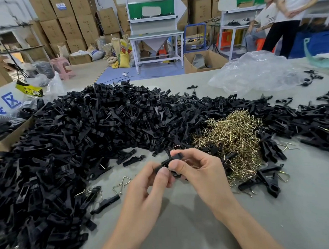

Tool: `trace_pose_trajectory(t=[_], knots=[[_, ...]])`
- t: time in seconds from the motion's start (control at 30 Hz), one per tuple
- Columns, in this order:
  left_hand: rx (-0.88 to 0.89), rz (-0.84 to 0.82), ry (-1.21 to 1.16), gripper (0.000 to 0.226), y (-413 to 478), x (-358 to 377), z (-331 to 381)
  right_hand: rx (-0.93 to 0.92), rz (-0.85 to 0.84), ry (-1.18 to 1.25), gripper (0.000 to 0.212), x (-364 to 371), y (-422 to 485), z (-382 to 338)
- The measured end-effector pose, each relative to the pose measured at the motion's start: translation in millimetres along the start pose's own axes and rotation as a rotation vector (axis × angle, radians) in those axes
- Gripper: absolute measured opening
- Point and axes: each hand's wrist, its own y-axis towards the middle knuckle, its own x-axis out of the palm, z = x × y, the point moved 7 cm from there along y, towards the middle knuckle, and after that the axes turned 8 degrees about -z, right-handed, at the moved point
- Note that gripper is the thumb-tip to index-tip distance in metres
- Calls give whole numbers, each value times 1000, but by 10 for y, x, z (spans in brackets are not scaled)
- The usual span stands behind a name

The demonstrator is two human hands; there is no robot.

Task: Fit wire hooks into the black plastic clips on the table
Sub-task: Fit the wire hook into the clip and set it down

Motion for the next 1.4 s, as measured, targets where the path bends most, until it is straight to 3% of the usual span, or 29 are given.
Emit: trace_pose_trajectory(t=[0.33, 0.6, 0.73, 0.87, 0.97, 1.03, 1.13, 1.3, 1.4], knots=[[-6, -10, -49, 30, 14, -1, -34, -31, -21, 5, 37, 6, -14, -14], [-4, 37, 164, 18, 3, -20, -65, -48, -27, -14, 29, 7, -9, -3], [-10, -13, -150, 28, 22, 31, -35, -64, -131, 61, 25, 76, 11, -20], [-213, -54, -647, 30, 36, 73, -109, -54, -116, 23, 18, 48, 24, 12], [-308, -76, -813, 31, 46, 74, -157, -60, -57, 36, 17, -29, 40, 2], [-327, -39, -770, 29, 57, 36, -194, -71, 13, 55, 17, -116, 51, -7], [-358, 7, -521, 29, 180, 3, -236, -81, 119, 128, 19, -244, 48, -2], [-319, 10, -294, 25, 1231, -39, 15, -92, 223, 132, 27, -369, 49, -4], [-329, 48, -149, 47, 1784, -146, 174, -81, 231, 117, 28, -392, 22, 24]])
